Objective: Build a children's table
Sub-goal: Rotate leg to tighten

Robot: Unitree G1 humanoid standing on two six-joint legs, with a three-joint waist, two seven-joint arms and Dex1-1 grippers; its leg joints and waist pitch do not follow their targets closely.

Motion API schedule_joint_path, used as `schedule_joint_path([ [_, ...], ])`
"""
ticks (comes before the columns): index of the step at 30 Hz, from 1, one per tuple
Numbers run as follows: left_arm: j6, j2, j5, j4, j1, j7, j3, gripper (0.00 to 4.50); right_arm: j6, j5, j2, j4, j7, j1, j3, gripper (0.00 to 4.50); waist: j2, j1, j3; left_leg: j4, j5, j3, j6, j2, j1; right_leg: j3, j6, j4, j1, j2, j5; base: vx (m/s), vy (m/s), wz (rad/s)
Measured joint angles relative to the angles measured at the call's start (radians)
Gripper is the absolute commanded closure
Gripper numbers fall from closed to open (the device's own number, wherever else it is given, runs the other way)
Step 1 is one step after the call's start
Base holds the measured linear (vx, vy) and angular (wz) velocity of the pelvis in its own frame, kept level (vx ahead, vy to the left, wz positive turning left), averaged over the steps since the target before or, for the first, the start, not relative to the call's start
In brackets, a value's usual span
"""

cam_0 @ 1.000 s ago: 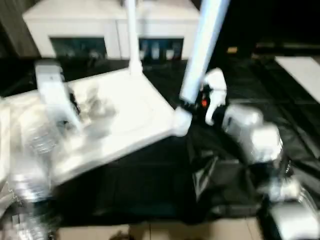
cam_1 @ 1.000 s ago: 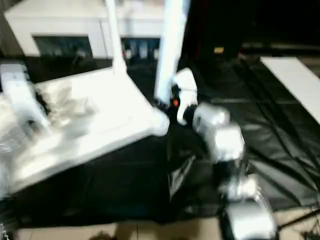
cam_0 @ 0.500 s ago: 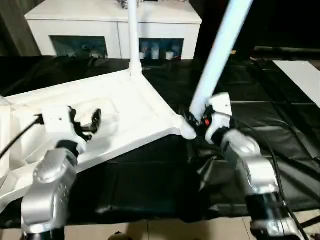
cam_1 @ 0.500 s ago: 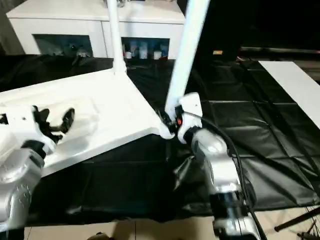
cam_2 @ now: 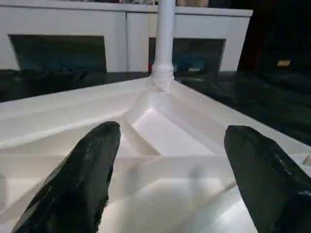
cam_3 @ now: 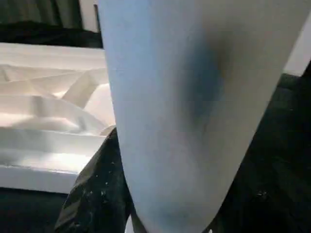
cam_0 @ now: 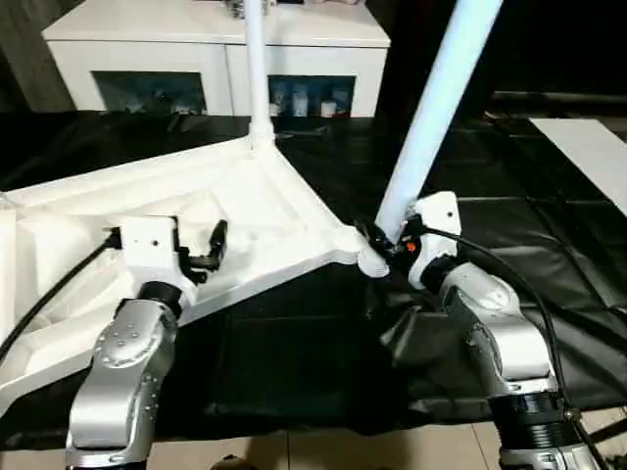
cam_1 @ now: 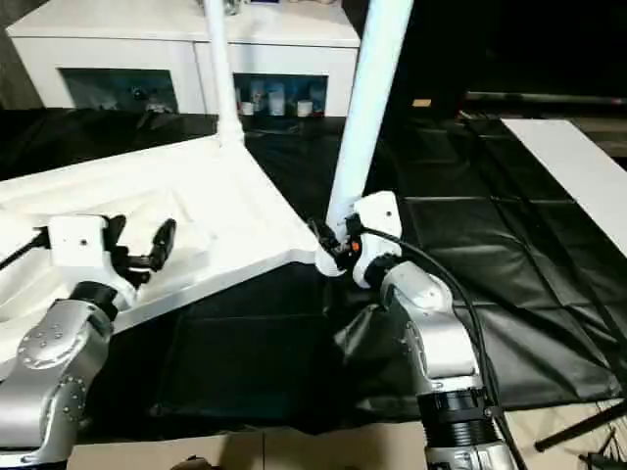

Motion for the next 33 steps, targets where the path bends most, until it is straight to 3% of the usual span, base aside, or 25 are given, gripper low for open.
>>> schedule_joint_path([
  [1,-0.001,0.0,0.0,0.001,-0.01,0.0,0.0,0.63,0.008,0.002,0.0,0.0,-0.001,0.0,0.0,2.66,0.0,0.0,0.0,0.0,0.0,0.0,0.0,0.0,0.0,0.0,0.0,0.0,0.0,0.0,0.0,0.0,0.0,0.0],
  [3,-0.003,0.001,-0.001,0.0,-0.023,0.0,0.001,0.63,0.017,0.002,-0.001,0.0,-0.001,0.0,0.004,2.66,0.0,0.001,-0.001,0.001,0.0,0.016,-0.001,0.002,0.007,0.024,0.004,-0.003,-0.008,0.015,0.003,0.0,0.0,0.0],
  [4,-0.003,0.001,-0.004,0.0,-0.02,-0.002,0.0,0.63,0.019,0.002,-0.001,0.001,-0.001,-0.001,0.006,2.66,-0.002,0.005,-0.001,0.001,-0.001,0.033,-0.001,0.006,0.015,0.046,0.006,-0.004,-0.016,0.031,0.003,-0.046,-0.005,-0.36],
  [5,-0.003,0.001,-0.004,0.001,-0.017,-0.002,0.0,0.63,0.019,0.003,-0.001,0.001,0.001,-0.001,0.01,2.66,-0.002,0.002,0.0,0.002,-0.012,0.038,-0.004,0.006,0.024,0.06,0.006,-0.008,-0.017,0.044,0.003,-0.041,-0.018,-0.57],
  [6,-0.003,0.001,-0.004,0.001,-0.016,-0.003,-0.001,0.63,0.02,0.002,-0.002,0.001,0.001,-0.002,0.01,2.66,-0.005,0.0,0.001,0.001,-0.02,0.037,-0.004,0.007,0.032,0.062,0.006,-0.012,-0.014,0.045,0.003,-0.041,-0.018,-0.57],
  [7,-0.004,0.001,-0.003,0.001,-0.02,-0.003,-0.002,0.63,0.019,0.001,-0.006,0.001,0.001,-0.001,0.01,2.66,-0.005,-0.006,0.002,0.0,-0.024,0.021,-0.005,0.001,0.037,0.051,0.006,-0.015,-0.002,0.035,0.003,0.08,0.041,-0.54],
  [8,-0.005,0.0,-0.003,0.001,-0.021,-0.004,-0.007,0.63,0.019,0.0,-0.014,0.002,0.001,0.0,0.01,2.66,-0.005,-0.023,0.002,0.0,-0.025,0.0,-0.006,0.0,0.039,0.034,0.006,-0.025,0.009,0.027,0.003,0.098,0.071,-0.29],
  [11,-0.009,-0.004,0.0,0.003,-0.021,-0.013,-0.017,0.63,0.014,-0.006,-0.022,0.002,0.003,-0.001,0.013,2.66,-0.005,-0.058,0.002,-0.02,-0.032,-0.016,-0.015,0.001,0.07,0.002,0.005,-0.059,0.037,0.023,0.002,0.044,0.027,-0.16],
  [12,-0.012,-0.004,0.001,0.003,-0.024,-0.013,-0.018,0.63,0.012,-0.008,-0.025,0.002,0.005,-0.001,0.016,2.66,-0.006,-0.062,0.002,-0.024,-0.033,-0.021,-0.017,0.001,0.071,-0.005,0.004,-0.066,0.044,0.022,0.002,0.035,0.01,-0.19],
  [13,-0.015,-0.005,0.002,0.004,-0.028,-0.013,-0.021,0.63,0.012,-0.01,-0.033,0.002,0.01,-0.001,0.021,2.66,-0.004,-0.068,0.002,-0.025,-0.033,-0.032,-0.017,-0.003,0.069,-0.024,0.003,-0.07,0.05,0.015,0.002,0.0,0.0,0.0],
  [14,-0.018,-0.006,0.002,0.004,-0.03,-0.013,-0.024,0.63,0.011,-0.011,-0.042,0.002,0.02,-0.001,0.025,2.66,-0.005,-0.074,0.001,-0.024,-0.033,-0.053,-0.016,-0.009,0.062,-0.06,0.004,-0.07,0.056,-0.004,0.001,0.033,0.002,0.24],
  [16,-0.019,-0.01,0.002,0.004,-0.03,-0.012,-0.023,0.63,0.011,-0.013,-0.046,0.002,0.025,-0.001,0.03,2.66,-0.006,-0.074,0.0,-0.022,-0.033,-0.076,-0.016,-0.016,0.045,-0.097,0.003,-0.071,0.061,-0.018,0.001,0.046,-0.011,0.37],
  [17,-0.019,-0.009,0.002,0.004,-0.027,-0.012,-0.022,0.63,0.01,-0.014,-0.046,0.002,0.026,-0.001,0.036,2.66,-0.006,-0.07,0.0,-0.022,-0.032,-0.082,-0.016,-0.016,0.039,-0.116,0.002,-0.071,0.07,-0.027,0.001,0.075,-0.048,0.66],
  [18,-0.019,-0.008,0.003,0.004,-0.026,-0.012,-0.022,0.63,0.009,-0.013,-0.041,0.002,0.025,-0.001,0.037,2.66,-0.005,-0.063,0.0,-0.022,-0.032,-0.085,-0.016,-0.015,0.035,-0.12,0.001,-0.07,0.077,-0.027,0.0,0.075,-0.048,0.66],
  [19,-0.019,-0.005,0.005,0.004,-0.024,-0.012,-0.022,0.63,0.009,-0.007,-0.03,0.002,0.022,-0.001,0.035,2.66,-0.002,-0.058,0.0,-0.022,-0.032,-0.086,-0.016,-0.011,0.041,-0.122,-0.001,-0.07,0.083,-0.026,-0.005,0.116,-0.05,0.67],
  [20,-0.02,0.003,0.007,0.005,-0.013,-0.012,-0.015,0.63,0.009,0.003,-0.008,0.001,0.021,-0.003,0.036,2.66,-0.003,-0.043,0.001,-0.029,-0.032,-0.062,-0.017,0.005,0.057,-0.102,-0.011,-0.062,0.087,-0.02,-0.014,0.143,-0.059,0.4],
  [23,-0.022,0.013,0.014,0.008,-0.011,-0.012,0.003,0.63,0.009,0.007,-0.001,0.001,0.018,-0.02,0.04,2.66,0.0,-0.023,0.001,-0.039,-0.037,-0.029,-0.022,0.008,0.084,-0.057,-0.04,-0.031,0.09,-0.011,-0.053,0.14,-0.03,0.23],
  [24,-0.023,0.011,0.014,0.008,-0.013,-0.012,0.001,0.63,0.007,0.006,-0.006,0.001,0.016,-0.022,0.039,2.66,-0.001,-0.02,0.0,-0.043,-0.038,-0.019,-0.021,0.005,0.086,-0.047,-0.041,-0.028,0.095,-0.01,-0.059,0.137,0.006,0.12],
  [27,-0.023,0.006,0.014,0.008,-0.022,-0.015,-0.015,0.63,0.005,0.001,-0.026,0.002,0.007,-0.021,0.036,2.66,0.004,-0.011,-0.004,-0.045,-0.045,-0.013,-0.012,0.002,0.083,-0.036,-0.028,-0.031,0.096,-0.006,-0.069,0.073,0.032,0.0],
  [31,-0.024,0.004,0.015,0.014,-0.024,-0.024,-0.032,0.63,-0.005,0.001,-0.028,0.001,-0.008,-0.014,0.022,2.66,0.012,-0.015,-0.011,-0.044,-0.057,-0.014,-0.004,0.0,0.082,-0.03,-0.019,-0.028,0.096,-0.005,-0.082,0.092,0.003,0.03],
  [33,-0.03,0.001,0.012,0.021,-0.025,-0.033,-0.032,0.63,-0.006,0.001,-0.03,0.001,-0.012,-0.014,0.01,2.66,0.016,-0.017,-0.016,-0.036,-0.062,-0.018,0.004,-0.001,0.076,-0.027,-0.02,-0.021,0.091,-0.005,-0.089,0.037,-0.003,0.03],
])
